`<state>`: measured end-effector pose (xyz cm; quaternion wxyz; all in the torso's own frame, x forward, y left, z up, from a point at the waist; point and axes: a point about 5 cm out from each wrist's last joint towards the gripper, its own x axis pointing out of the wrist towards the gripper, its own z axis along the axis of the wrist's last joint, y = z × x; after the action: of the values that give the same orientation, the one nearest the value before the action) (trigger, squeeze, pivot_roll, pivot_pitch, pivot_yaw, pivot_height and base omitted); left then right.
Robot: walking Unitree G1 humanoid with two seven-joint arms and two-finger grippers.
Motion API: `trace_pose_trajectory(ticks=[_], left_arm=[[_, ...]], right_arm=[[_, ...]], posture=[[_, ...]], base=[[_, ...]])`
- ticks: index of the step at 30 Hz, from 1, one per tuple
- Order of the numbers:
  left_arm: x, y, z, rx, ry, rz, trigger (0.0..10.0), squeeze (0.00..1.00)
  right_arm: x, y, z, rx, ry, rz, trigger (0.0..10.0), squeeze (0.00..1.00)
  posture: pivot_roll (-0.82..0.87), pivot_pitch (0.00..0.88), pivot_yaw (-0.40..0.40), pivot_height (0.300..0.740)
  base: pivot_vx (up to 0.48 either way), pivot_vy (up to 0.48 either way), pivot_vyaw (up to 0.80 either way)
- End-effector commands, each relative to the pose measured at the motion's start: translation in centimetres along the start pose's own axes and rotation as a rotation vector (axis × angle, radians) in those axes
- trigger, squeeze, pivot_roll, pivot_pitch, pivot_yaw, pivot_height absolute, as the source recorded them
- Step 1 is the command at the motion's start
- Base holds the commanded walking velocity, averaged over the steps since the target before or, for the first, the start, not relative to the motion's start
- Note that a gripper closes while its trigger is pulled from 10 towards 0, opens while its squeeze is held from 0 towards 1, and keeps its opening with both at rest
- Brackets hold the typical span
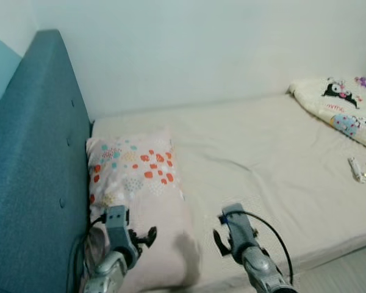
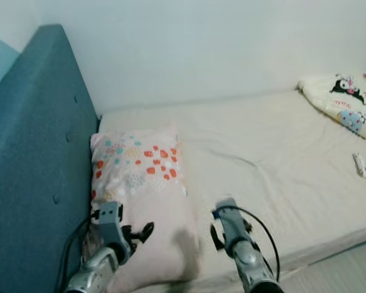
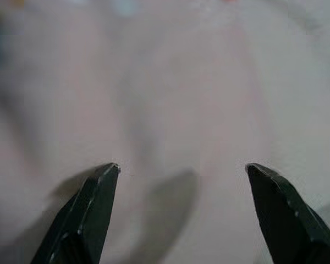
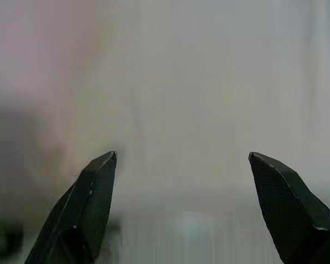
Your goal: Clean up the room
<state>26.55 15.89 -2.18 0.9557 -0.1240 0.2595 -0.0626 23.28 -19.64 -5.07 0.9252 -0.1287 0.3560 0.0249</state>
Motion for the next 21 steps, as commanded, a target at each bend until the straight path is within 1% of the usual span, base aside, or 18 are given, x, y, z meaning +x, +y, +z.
trace_pose_trajectory(ticks=[1, 4, 6, 8, 10, 14, 19, 21], left_arm=[[-0.6, 0.7, -1.9, 0.013, 0.079, 0.029, 10.0, 0.00], [-0.8, 1.0, -2.2, 0.019, 0.096, 0.039, 10.0, 0.00], [-1.6, 2.0, -3.8, 0.034, 0.170, 0.082, 10.0, 0.00], [-2.3, 2.6, -5.2, 0.033, 0.231, 0.115, 10.0, 0.00], [-2.6, 2.8, -5.5, 0.027, 0.246, 0.124, 10.0, 0.00], [-4.4, 3.8, -8.2, 0.015, 0.354, 0.187, 10.0, 0.00], [-4.9, 4.1, -9.0, 0.021, 0.387, 0.203, 10.0, 0.00], [-5.2, 4.3, -9.3, 0.021, 0.404, 0.212, 10.0, 0.00]], right_arm=[[-0.5, -0.6, -2.0, 0.057, 0.085, -0.033, 10.0, 0.00], [-0.6, -0.7, -2.5, 0.076, 0.102, -0.038, 10.0, 0.00], [-1.0, -0.6, -3.7, 0.115, 0.146, -0.046, 10.0, 0.00], [-1.2, -0.4, -4.4, 0.119, 0.166, -0.043, 10.0, 0.00], [-1.2, -0.3, -4.4, 0.116, 0.167, -0.039, 10.0, 0.00], [-1.3, 0.2, -4.6, 0.118, 0.180, -0.028, 10.0, 0.00], [-1.3, 0.1, -4.8, 0.127, 0.195, -0.029, 10.0, 0.00], [-1.5, 0.0, -5.2, 0.136, 0.214, -0.034, 10.0, 0.00]], posture=[[-0.05, 0.044, -0.005, 0.740], [-0.05, 0.042, -0.004, 0.740], [-0.05, 0.036, -0.002, 0.740], [-0.05, 0.033, -0.001, 0.740], [-0.05, 0.032, 0.000, 0.740], [-0.05, 0.024, 0.004, 0.740], [-0.05, 0.022, 0.005, 0.740], [-0.05, 0.020, 0.006, 0.740]], base=[[0.000, -0.352, 0.00], [0.000, -0.352, 0.00], [0.000, -0.416, 0.00], [0.000, -0.420, 0.00], [0.000, -0.424, 0.00], [0.000, -0.421, 0.00], [0.000, -0.420, 0.00], [0.000, -0.420, 0.00]])
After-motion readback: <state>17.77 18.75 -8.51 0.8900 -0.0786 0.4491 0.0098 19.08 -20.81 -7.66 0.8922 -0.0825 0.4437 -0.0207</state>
